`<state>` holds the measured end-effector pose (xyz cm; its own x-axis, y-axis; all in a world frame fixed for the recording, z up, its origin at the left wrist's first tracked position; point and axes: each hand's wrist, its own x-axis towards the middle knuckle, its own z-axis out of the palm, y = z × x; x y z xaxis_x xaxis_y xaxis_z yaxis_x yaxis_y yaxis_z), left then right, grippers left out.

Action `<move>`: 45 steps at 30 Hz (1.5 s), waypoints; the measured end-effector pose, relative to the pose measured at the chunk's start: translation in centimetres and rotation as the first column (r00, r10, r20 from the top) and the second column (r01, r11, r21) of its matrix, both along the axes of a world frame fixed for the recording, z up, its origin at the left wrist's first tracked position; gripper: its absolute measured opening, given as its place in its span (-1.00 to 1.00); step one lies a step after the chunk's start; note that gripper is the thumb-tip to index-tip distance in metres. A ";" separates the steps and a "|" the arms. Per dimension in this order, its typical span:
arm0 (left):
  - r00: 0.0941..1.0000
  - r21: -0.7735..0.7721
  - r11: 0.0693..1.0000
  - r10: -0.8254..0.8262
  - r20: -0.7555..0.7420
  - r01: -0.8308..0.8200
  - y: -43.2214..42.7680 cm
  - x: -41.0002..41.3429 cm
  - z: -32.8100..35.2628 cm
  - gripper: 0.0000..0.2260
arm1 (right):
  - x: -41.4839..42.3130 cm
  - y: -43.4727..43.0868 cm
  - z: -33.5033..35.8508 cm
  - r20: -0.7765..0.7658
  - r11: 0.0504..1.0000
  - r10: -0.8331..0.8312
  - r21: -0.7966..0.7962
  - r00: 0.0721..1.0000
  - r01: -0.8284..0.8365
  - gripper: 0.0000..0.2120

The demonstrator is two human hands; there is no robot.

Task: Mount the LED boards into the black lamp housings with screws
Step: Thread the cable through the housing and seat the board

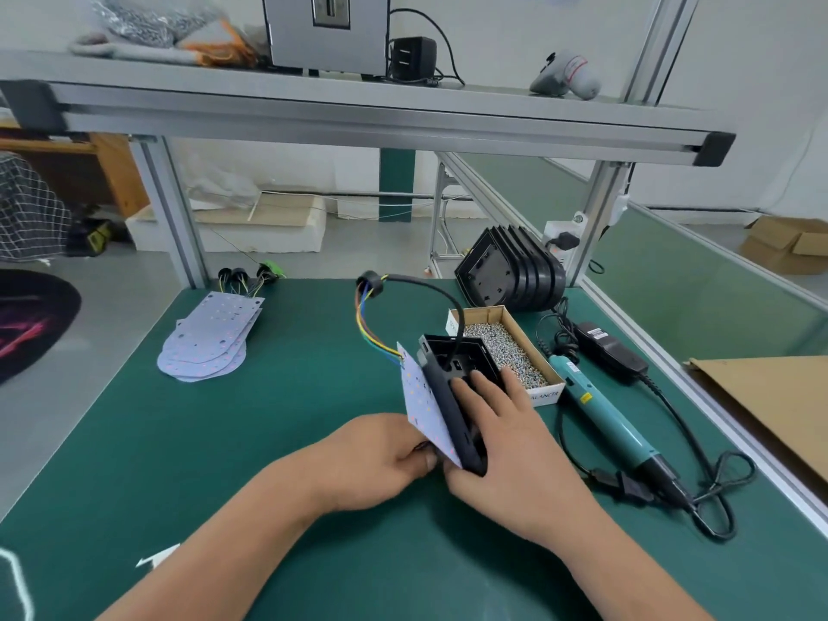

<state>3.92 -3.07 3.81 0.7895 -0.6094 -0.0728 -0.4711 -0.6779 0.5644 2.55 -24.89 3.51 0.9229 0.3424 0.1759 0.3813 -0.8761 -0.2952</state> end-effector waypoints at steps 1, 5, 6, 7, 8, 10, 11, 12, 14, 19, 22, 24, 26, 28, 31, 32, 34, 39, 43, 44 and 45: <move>1.000 -0.008 1.000 -0.010 0.000 0.010 0.1 0.1 0.1 -0.90 | 0.1 -0.2 0.0 -0.011 0.999 0.003 0.038 1.000 -0.003 -0.14; 0.998 -0.107 0.993 0.046 0.034 -0.042 0.6 0.5 0.6 -0.72 | -0.1 -1.0 0.8 -0.005 0.943 0.003 0.332 1.000 -0.001 -0.27; 0.995 -0.106 0.991 0.087 0.051 -0.081 0.9 0.7 0.5 -0.67 | -0.2 -1.4 1.0 -0.020 0.903 -0.005 0.429 1.000 0.013 -0.31; 0.989 -0.085 0.988 0.138 0.062 -0.132 1.2 0.9 0.5 -0.63 | -0.2 -1.8 1.2 -0.055 0.849 -0.017 0.527 0.998 0.044 -0.35; 0.980 -0.050 0.982 0.187 0.066 -0.184 1.8 1.2 0.4 -0.63 | -0.2 -2.2 1.2 -0.087 0.788 -0.030 0.611 0.996 0.077 -0.40; 0.959 0.023 0.960 0.277 0.054 -0.279 3.0 1.6 0.4 -0.72 | 0.0 -3.4 1.3 -0.114 0.681 -0.060 0.722 0.992 0.124 -0.46; 0.949 0.038 0.949 0.312 0.037 -0.314 3.6 1.8 0.4 -0.78 | 0.1 -3.9 1.3 -0.120 0.646 -0.091 0.749 0.989 0.150 -0.46; 0.941 0.041 0.940 0.338 0.030 -0.339 4.2 1.9 0.5 -0.84 | 0.1 -4.3 1.3 -0.120 0.621 -0.131 0.764 0.984 0.176 -0.48; 0.929 0.050 0.928 0.367 0.045 -0.369 5.4 2.1 0.8 -0.90 | 0.4 -5.0 1.5 -0.104 0.568 -0.210 0.796 0.972 0.208 -0.55; 0.923 -0.058 0.929 0.353 -0.150 -0.365 8.2 2.4 1.3 -0.76 | 0.5 -5.6 1.6 -0.112 0.544 -0.276 0.800 0.955 0.251 -0.56; 0.889 -0.491 0.755 0.275 -0.365 -0.435 8.3 2.6 1.4 -0.66 | 0.4 -4.8 1.9 -0.030 0.657 -0.228 0.733 0.973 0.177 -0.57; 0.857 -0.723 0.479 0.144 -0.494 -0.497 8.0 2.9 1.4 -0.74 | 0.4 -4.0 2.2 0.061 0.758 -0.196 0.642 0.979 0.112 -0.58; 0.824 -0.818 0.240 -0.106 -0.557 -0.522 7.7 3.1 1.4 -0.83 | 0.3 -3.5 2.0 0.125 0.852 -0.175 0.516 0.977 0.087 -0.46; 0.767 -0.845 0.057 -0.390 -0.509 -0.531 8.1 3.2 0.9 -0.55 | 0.1 -3.3 1.8 0.134 0.915 -0.164 0.392 0.977 0.100 -0.32; 0.765 -0.862 -0.036 -0.480 -0.429 -0.506 8.1 3.4 0.9 -0.41 | -0.4 -2.8 1.4 0.068 0.960 -0.110 0.266 0.992 0.088 -0.21; 0.790 -0.865 -0.020 -0.419 -0.448 -0.501 7.8 3.6 0.9 -0.47 | -0.7 -2.6 1.3 0.058 0.966 -0.089 0.248 0.994 0.072 -0.19; 0.826 -0.840 0.104 -0.155 -0.542 -0.532 7.3 3.7 0.8 -0.59 | -1.3 -1.9 1.4 0.051 0.971 -0.053 0.238 0.997 0.040 -0.17; 0.681 -0.292 0.632 0.725 -0.105 -0.718 5.1 2.7 1.8 -0.53 | -2.4 -0.5 1.6 0.038 0.967 0.056 0.249 0.998 -0.064 -0.17; 0.673 -0.436 0.637 0.734 0.091 -0.636 3.4 2.3 2.2 -0.70 | -2.9 0.3 1.7 0.040 0.949 0.110 0.292 0.993 -0.117 -0.19; 0.754 -0.549 0.618 0.656 -0.035 -0.563 3.0 2.3 2.1 -0.80 | -3.0 0.5 1.8 0.029 0.942 0.122 0.311 0.992 -0.124 -0.19; 0.824 -0.601 0.610 0.544 -0.156 -0.517 2.7 2.0 2.2 -0.78 | -2.9 0.6 1.8 0.015 0.934 0.134 0.331 0.991 -0.132 -0.18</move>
<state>5.88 -0.41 5.99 0.9824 0.0162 0.1859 -0.1691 -0.3445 0.9234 -0.35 -24.26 5.36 0.8746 0.3859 0.2936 0.4845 -0.6698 -0.5627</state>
